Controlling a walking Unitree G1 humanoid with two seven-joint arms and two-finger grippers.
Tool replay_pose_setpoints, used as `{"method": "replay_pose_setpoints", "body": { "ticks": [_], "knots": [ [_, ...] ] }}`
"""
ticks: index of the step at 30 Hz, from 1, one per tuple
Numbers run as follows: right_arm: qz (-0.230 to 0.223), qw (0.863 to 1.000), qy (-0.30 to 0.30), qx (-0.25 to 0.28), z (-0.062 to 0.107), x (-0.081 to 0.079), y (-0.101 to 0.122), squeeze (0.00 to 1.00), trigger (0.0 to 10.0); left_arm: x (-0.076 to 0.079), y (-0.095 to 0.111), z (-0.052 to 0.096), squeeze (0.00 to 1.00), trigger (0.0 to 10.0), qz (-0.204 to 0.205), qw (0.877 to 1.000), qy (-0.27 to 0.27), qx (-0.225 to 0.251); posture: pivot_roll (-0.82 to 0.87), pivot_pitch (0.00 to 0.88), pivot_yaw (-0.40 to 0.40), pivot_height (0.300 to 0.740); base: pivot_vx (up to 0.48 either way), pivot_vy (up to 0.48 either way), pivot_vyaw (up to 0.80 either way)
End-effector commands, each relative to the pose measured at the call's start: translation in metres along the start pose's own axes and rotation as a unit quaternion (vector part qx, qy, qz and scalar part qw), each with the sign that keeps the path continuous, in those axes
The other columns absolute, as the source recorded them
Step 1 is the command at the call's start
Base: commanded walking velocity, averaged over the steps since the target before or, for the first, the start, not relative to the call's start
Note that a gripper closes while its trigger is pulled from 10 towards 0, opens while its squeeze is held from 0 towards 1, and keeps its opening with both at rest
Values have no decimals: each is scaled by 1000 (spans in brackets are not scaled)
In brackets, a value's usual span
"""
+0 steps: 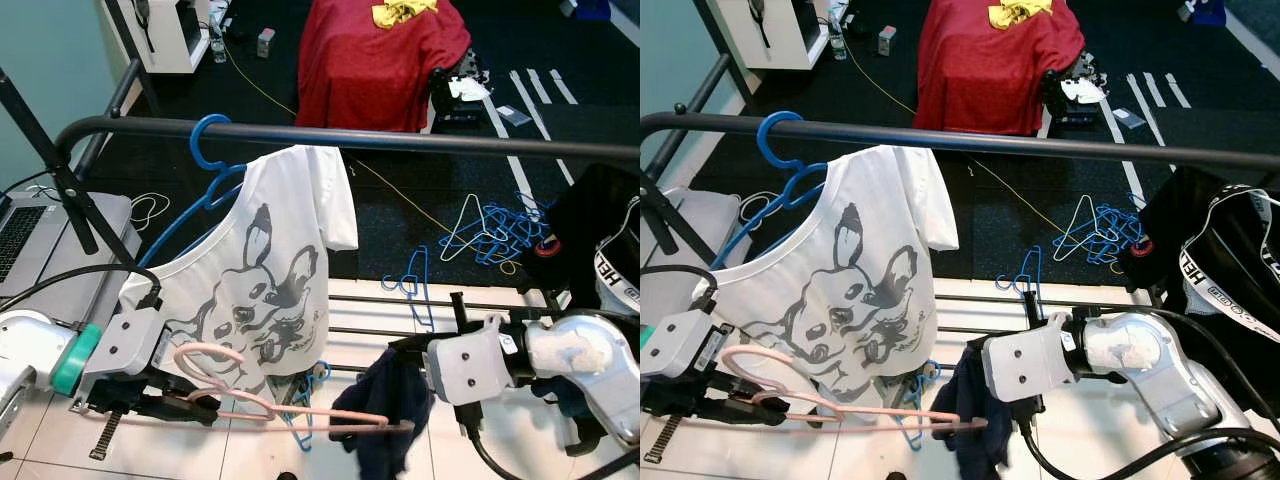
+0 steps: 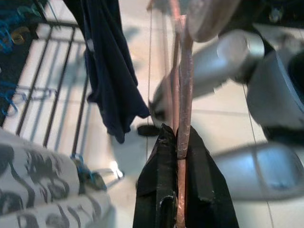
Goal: Hang hanger
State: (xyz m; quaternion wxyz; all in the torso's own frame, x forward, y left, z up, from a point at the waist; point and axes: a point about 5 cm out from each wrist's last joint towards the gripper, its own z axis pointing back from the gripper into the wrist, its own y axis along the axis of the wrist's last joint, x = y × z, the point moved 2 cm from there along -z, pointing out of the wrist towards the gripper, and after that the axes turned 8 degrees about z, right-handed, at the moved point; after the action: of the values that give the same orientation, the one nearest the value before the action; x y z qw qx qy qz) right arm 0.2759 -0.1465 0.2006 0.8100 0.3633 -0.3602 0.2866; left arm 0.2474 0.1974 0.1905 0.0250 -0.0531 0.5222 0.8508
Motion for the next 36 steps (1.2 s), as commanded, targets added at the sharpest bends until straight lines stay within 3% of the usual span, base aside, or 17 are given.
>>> {"method": "replay_pose_setpoints", "body": {
  "ticks": [1, 5, 11, 12, 13, 14, 17, 18, 19, 21, 23, 24, 26, 29, 36],
  "knots": [
    [10, 1000, -1, 19, -3, 1, 9, 0, 10000, 4, -2, -7, 0, 10000, 9, 1000, -9, 4, -214, 190, 121, 740, 0, 0, 0],
    [5, 999, -4, 41, -2, 1, 20, 0, 10000, -7, -12, -15, 0, 10000, 7, 999, 48, 5, -222, 191, 118, 740, 0, 0, 0],
    [3, 999, -3, 39, 1, 0, 21, 0, 10000, -11, -16, -11, 0, 10000, 10, 998, 65, -3, -230, 195, 119, 740, 0, 0, 0],
    [1, 999, 0, 33, 3, -3, 19, 0, 10000, -10, -16, 1, 0, 10000, 12, 998, 60, -17, -231, 197, 122, 740, 0, 0, 0],
    [1, 999, 0, 33, 3, -3, 19, 0, 10000, -10, -16, 1, 0, 10000, 12, 998, 60, -17, -231, 197, 122, 740, 0, 0, 0],
    [-2, 1000, 5, 27, 5, -6, 16, 0, 10000, -5, -17, 16, 0, 10000, 17, 998, 46, -43, -216, 199, 129, 740, 0, 0, 0],
    [-2, 1000, 5, 27, 5, -6, 16, 0, 10000, -5, -17, 16, 0, 10000, 17, 998, 46, -43, -216, 199, 129, 740, 0, 0, 0],
    [-5, 1000, 8, 23, 5, -9, 14, 0, 10000, 1, -19, 31, 0, 10000, 23, 997, 30, -71, -205, 199, 132, 740, 0, 0, 0],
    [-5, 1000, 8, 23, 5, -9, 14, 0, 10000, 1, -19, 31, 0, 10000, 23, 997, 30, -71, -205, 199, 132, 740, 0, 0, 0],
    [-6, 1000, 11, 25, 1, -12, 13, 0, 10000, 1, -23, 50, 0, 10000, 16, 992, 42, -119, -197, 198, 129, 740, 0, 0, 0],
    [-5, 1000, 12, 27, 0, -12, 13, 0, 10000, -3, -26, 54, 0, 10000, 5, 989, 57, -135, -198, 198, 126, 740, 0, 0, 0],
    [-5, 1000, 12, 27, 0, -12, 13, 0, 10000, -3, -26, 54, 0, 10000, 5, 989, 57, -135, -198, 198, 126, 740, 0, 0, 0],
    [-3, 999, 14, 33, -2, -11, 16, 0, 10000, -17, -25, 54, 0, 10000, -24, 985, 98, -140, -205, 197, 127, 740, 0, 0, 0],
    [-1, 998, 21, 53, -7, -11, 26, 0, 10000, -35, -18, 41, 0, 10000, -48, 983, 140, -105, -206, 193, 129, 740, 0, 0, 0],
    [1, 997, 25, 68, -10, -11, 33, 0, 10000, -39, -13, 33, 0, 10000, -53, 984, 145, -84, -211, 190, 128, 740, 0, 0, 0]
  ]
}}
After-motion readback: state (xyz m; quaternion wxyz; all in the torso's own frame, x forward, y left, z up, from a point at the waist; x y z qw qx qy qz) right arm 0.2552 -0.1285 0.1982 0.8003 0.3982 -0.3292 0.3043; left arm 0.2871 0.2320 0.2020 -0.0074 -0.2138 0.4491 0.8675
